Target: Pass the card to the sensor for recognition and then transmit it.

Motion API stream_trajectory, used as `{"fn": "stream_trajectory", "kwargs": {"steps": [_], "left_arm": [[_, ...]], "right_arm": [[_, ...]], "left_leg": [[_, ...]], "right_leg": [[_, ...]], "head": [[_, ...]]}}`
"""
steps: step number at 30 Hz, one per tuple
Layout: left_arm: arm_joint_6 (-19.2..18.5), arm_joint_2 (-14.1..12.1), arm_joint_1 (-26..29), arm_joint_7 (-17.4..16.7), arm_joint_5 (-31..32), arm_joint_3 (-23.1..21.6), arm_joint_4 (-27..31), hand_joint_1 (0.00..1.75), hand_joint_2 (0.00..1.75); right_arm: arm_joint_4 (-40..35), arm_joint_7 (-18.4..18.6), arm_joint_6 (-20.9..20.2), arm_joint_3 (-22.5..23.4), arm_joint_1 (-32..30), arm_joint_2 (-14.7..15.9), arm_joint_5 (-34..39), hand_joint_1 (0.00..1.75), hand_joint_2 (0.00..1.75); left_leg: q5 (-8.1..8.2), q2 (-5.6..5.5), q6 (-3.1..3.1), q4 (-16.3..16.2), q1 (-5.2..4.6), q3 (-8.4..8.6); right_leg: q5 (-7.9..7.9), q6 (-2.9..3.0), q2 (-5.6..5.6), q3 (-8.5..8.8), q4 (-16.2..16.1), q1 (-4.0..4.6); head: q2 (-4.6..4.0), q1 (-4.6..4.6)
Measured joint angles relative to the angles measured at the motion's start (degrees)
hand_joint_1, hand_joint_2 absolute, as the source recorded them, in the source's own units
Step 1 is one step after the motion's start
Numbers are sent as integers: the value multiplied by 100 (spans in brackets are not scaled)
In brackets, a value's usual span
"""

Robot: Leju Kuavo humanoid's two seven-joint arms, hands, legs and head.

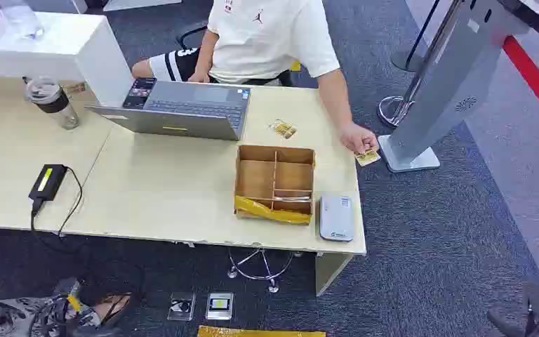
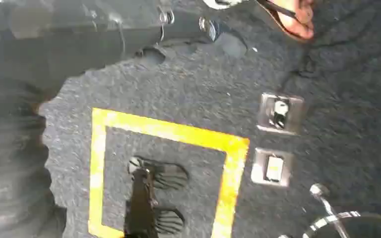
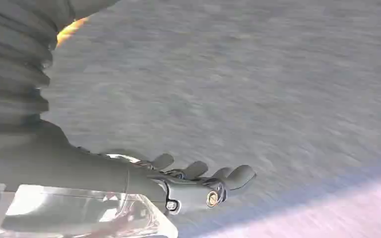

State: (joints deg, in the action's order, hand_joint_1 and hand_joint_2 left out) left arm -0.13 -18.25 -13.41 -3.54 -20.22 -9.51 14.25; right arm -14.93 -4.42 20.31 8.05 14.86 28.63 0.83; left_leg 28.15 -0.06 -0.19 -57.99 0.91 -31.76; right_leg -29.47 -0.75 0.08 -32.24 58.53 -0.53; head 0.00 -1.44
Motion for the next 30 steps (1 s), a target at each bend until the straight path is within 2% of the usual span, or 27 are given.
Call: {"fn": "stream_trajectory", "kwargs": {"steps": [4,7,11,16,20,22,23,25,27,30], "left_arm": [[-53,-29,128,0,15,0,-57,0,175],[-96,-92,278,83,-28,0,-114,0,175],[-5,-144,317,234,-31,0,-159,0,175],[153,-164,291,291,7,-2,-173,0,175],[195,-171,227,404,103,-2,-173,0,175],[238,-171,201,464,133,-2,-173,0,175],[306,-171,196,597,175,-2,-173,0,175],[499,-175,147,943,170,-2,-173,0,175],[594,-184,47,1145,114,-2,-173,0,175],[531,-173,-99,1178,309,-2,-168,0,175]], "right_arm": [[-116,-807,271,350,308,179,203,0,175],[-390,-1263,367,599,635,462,225,0,175],[-1454,-937,507,939,1046,854,-196,0,175],[-3112,-401,719,1128,1234,1091,-658,0,175],[-4355,-159,808,1158,1374,1235,-872,0,175],[-4812,-126,813,1198,1396,1270,-916,0,175],[-5043,-159,813,1211,1396,1292,-977,0,175],[-5509,-146,675,1208,1443,1327,-1159,0,175],[-5973,44,307,1176,1621,1318,-1422,0,175],[-6542,235,-432,928,1986,1254,-1861,0,175]], "left_leg": [[-1,-4,1,0,-4,1],[-1,-4,2,0,-8,-5],[-12,-26,17,0,-12,-5],[-24,-65,18,-1,-15,-15],[-28,-74,18,-1,-12,-14],[-29,-73,19,-1,-13,-14],[-29,-73,19,-1,-13,-15],[-29,-73,19,-1,-13,-17],[-30,-73,19,-1,-15,-19],[-32,-72,16,0,-12,-16]], "right_leg": [[1,-1,-3,5,1,-5],[4,-3,-4,1,2,-10],[5,-7,-31,6,4,-14],[5,-7,-68,7,5,-16],[5,-7,-75,9,4,-13],[5,-7,-74,9,4,-13],[5,-7,-72,8,5,-14],[6,-8,-71,9,5,-14],[7,-9,-71,9,7,-16],[8,-9,-68,10,11,-13]], "head": [[0,7],[0,4],[0,2],[0,2],[0,4],[0,4],[0,2],[0,0],[0,2],[0,4]]}}
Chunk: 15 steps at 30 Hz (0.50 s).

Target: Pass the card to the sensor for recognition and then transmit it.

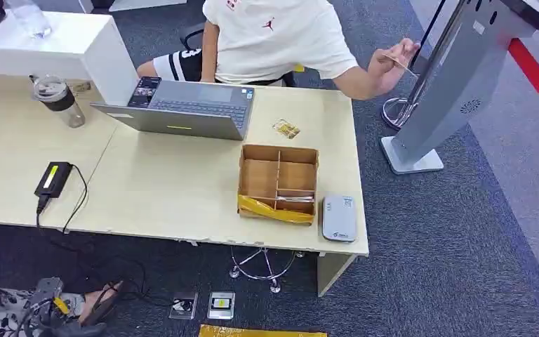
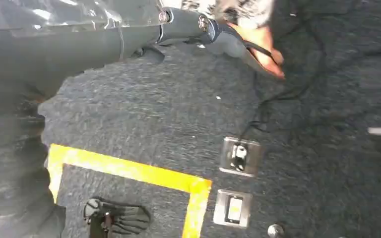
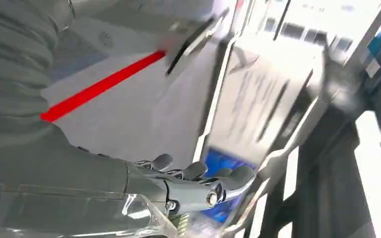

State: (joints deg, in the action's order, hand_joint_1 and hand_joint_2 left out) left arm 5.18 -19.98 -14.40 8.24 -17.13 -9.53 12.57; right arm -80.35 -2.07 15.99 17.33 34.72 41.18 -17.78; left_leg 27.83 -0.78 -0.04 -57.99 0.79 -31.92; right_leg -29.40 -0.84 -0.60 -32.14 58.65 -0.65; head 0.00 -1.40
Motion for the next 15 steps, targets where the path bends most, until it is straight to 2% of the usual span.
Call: {"fn": "stream_trajectory", "kwargs": {"steps": [2,7,15], "left_arm": [[-61,31,-53,0,127,-4,15,0,175],[-17,59,-29,0,89,-4,13,0,175],[-155,46,137,-31,98,-4,9,0,175]], "right_arm": [[-253,6,-316,-236,157,-79,-286,0,175],[-640,-16,-698,-725,280,-262,-642,0,175],[-858,144,-1234,-1029,159,-356,-725,0,175]], "left_leg": [[-3,-2,-1,0,2,-1],[-4,-6,0,0,1,-3],[-3,-4,0,0,1,-11]], "right_leg": [[0,0,-3,0,0,2],[0,0,-8,-1,0,2],[-1,0,-4,-13,-3,1]], "head": [[0,-2],[0,0],[0,-2]]}}
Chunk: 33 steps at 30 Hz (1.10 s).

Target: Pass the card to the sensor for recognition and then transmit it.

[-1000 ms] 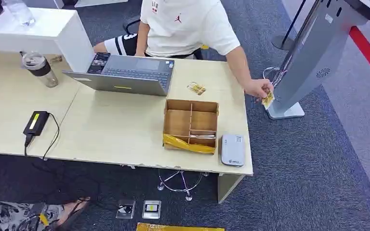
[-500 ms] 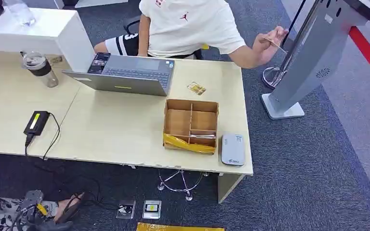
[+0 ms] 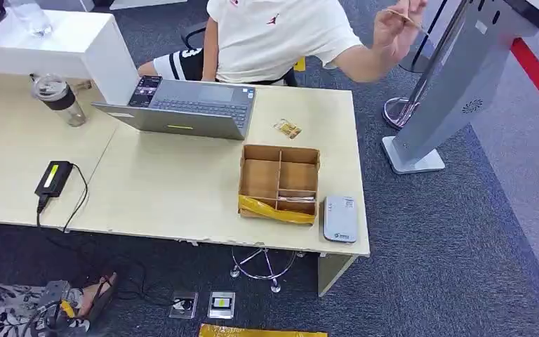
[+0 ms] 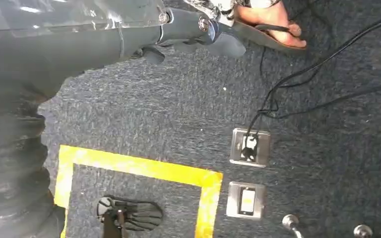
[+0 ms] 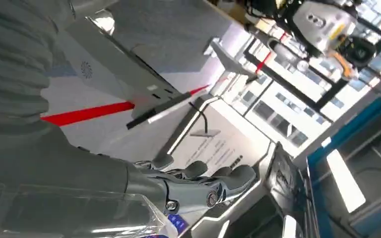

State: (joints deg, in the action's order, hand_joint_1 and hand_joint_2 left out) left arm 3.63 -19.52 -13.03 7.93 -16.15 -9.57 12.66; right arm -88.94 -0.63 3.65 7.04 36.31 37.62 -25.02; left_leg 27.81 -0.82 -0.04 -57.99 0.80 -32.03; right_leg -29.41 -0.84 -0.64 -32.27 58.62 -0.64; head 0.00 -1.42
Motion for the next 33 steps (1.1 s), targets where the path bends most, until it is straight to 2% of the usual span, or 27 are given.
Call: {"fn": "stream_trajectory", "kwargs": {"steps": [5,16,33], "left_arm": [[-125,-9,3,-42,59,0,0,0,175],[-140,-35,47,-61,190,0,-2,0,175],[-46,-26,62,-15,238,2,7,0,175]], "right_arm": [[-2,57,-221,-125,-177,-61,-289,0,175],[-98,133,-935,-306,-380,-197,-903,0,175],[-151,7,-1222,-706,-99,-485,-1318,0,175]], "left_leg": [[0,1,0,0,0,2],[0,2,0,0,0,2],[-1,2,0,0,1,1]], "right_leg": [[1,0,4,0,1,0],[1,0,4,0,2,0],[1,0,5,0,3,1]], "head": [[0,2],[0,0],[0,0]]}}
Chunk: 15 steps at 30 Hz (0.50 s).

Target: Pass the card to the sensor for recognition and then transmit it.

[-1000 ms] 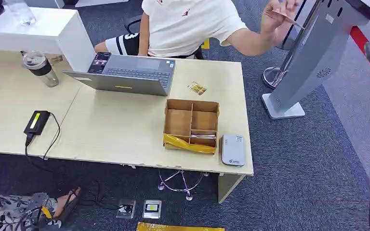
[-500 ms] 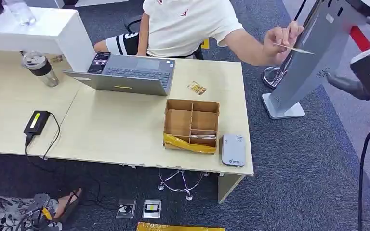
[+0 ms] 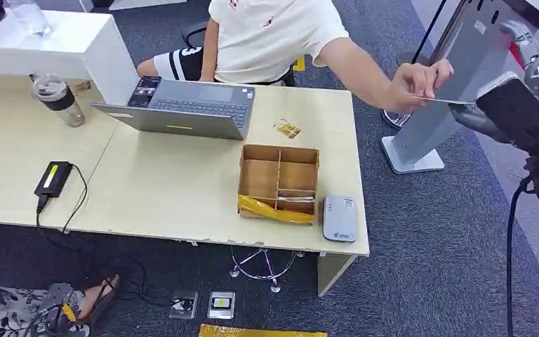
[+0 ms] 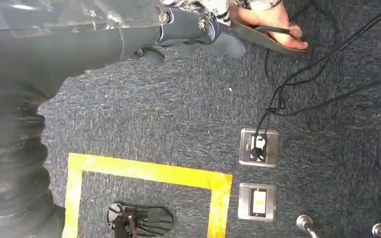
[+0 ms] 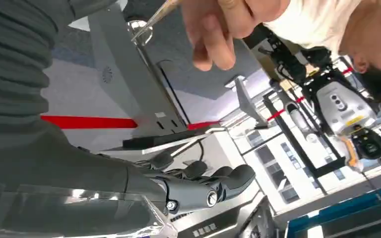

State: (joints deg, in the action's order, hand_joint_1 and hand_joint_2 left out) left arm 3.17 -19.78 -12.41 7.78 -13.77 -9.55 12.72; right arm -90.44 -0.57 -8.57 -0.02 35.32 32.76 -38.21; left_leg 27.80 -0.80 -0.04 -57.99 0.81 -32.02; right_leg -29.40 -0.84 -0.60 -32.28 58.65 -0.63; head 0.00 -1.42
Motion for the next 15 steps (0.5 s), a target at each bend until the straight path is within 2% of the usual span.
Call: {"fn": "stream_trajectory", "kwargs": {"steps": [5,11,12,13,14,15], "left_arm": [[0,-24,-59,-22,100,4,26,0,175],[-79,-147,-255,-276,365,2,92,0,175],[-83,-157,-274,-304,407,2,101,0,175],[-88,-171,-287,-310,439,2,109,0,175],[-98,-179,-297,-317,464,2,109,0,175],[-111,-192,-303,-319,507,2,109,0,175]], "right_arm": [[15,-31,-70,-157,96,-74,-41,0,175],[13,-2,-190,-300,133,-188,-59,2,175],[13,13,-219,-326,135,-208,-61,45,175],[13,28,-230,-348,134,-221,-61,136,175],[13,42,-245,-361,134,-236,-59,159,175],[11,48,-273,-387,133,-256,-57,162,175]], "left_leg": [[0,-1,0,0,0,0],[-1,-1,0,0,1,1],[-1,-1,0,0,1,1],[-1,-1,0,0,1,1],[-1,0,0,0,1,2],[-1,0,0,0,1,2]], "right_leg": [[0,0,-3,0,0,0],[1,0,0,1,1,1],[1,1,0,1,2,2],[1,1,1,0,2,2],[1,1,1,0,1,1],[1,1,2,0,2,1]], "head": [[0,0],[0,0],[0,0],[0,0],[0,0],[0,0]]}}
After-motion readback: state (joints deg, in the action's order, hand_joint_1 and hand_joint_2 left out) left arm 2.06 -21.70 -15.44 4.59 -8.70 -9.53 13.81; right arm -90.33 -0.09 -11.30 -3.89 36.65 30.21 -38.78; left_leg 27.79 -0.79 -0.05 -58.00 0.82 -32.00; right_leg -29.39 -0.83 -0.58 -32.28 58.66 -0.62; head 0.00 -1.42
